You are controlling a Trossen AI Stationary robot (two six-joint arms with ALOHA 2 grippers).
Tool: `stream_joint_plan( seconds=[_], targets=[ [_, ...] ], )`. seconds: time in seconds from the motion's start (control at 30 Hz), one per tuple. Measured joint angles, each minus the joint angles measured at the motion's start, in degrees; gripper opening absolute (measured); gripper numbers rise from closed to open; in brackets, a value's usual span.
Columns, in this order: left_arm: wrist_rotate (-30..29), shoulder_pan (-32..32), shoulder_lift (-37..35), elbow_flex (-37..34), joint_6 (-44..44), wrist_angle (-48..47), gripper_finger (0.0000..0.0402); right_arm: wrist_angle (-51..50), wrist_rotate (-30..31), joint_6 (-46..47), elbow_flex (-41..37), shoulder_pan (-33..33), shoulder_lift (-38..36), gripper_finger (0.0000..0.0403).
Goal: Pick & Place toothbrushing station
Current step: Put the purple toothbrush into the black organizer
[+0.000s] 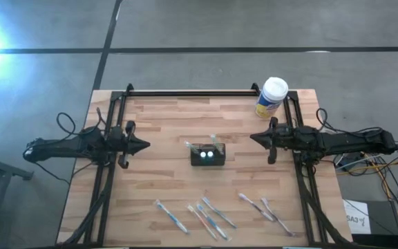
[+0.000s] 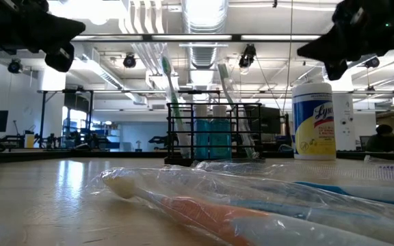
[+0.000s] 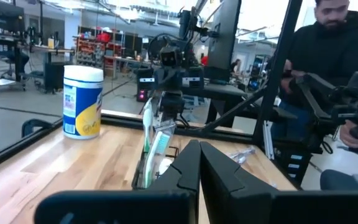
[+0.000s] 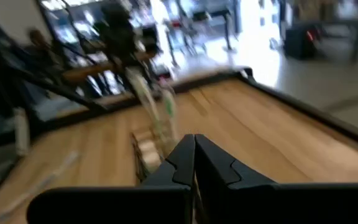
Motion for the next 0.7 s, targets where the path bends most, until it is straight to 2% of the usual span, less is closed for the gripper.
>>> stream_joint_plan(
  seconds=[0.27,0.7],
  targets=[
    [-2.11,-0.02,0.04,-0.46,-0.83,-0.98,0.0009,-17.89,1.77,2.33,12.16,1.66,11.82,0.0008],
    [-3.68,-0.07,0.81,-0.44,0.31,-2.11,0.0009,-31.33,8.96,5.81,26.91,9.98,28.96,0.0008]
  ],
)
